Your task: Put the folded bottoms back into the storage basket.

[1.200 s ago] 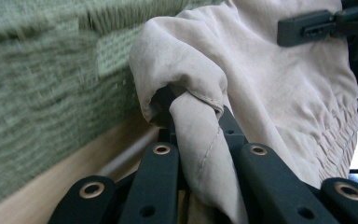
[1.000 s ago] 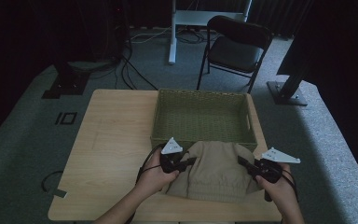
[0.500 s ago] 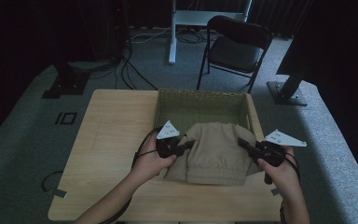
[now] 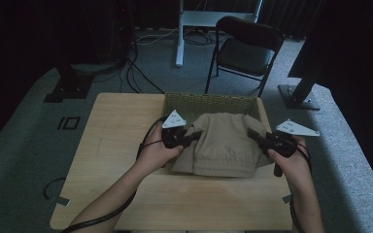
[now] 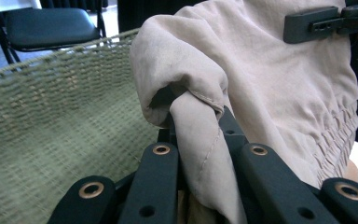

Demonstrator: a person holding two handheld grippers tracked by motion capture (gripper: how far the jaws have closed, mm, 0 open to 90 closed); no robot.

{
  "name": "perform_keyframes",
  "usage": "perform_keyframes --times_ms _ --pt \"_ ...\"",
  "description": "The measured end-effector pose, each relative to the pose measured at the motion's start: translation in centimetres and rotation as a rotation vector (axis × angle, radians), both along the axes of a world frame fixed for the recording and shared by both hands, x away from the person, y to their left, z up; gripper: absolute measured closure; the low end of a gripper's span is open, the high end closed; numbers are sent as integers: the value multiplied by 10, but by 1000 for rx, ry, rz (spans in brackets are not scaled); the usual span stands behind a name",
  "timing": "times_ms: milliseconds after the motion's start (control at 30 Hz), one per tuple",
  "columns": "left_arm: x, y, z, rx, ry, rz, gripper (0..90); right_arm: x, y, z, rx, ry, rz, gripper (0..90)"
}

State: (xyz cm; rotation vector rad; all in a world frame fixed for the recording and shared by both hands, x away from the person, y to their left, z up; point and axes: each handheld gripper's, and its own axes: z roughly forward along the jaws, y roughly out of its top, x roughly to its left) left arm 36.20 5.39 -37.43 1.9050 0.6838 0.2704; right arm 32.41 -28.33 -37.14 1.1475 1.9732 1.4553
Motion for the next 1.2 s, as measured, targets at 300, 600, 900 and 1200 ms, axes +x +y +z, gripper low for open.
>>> perform_keyframes --times_ms 300,600,900,1200 --pt "27 1 14 -9 -20 13 828 26 1 10 12 -3 -27 792" --pt "55 1 18 -34 -29 48 828 53 2 18 16 -6 -49 791" --pt "78 -1 12 -22 -33 59 827 77 3 12 18 7 -72 791" --pt "106 -1 -16 -60 -4 98 828 107 3 -6 30 40 -80 791"
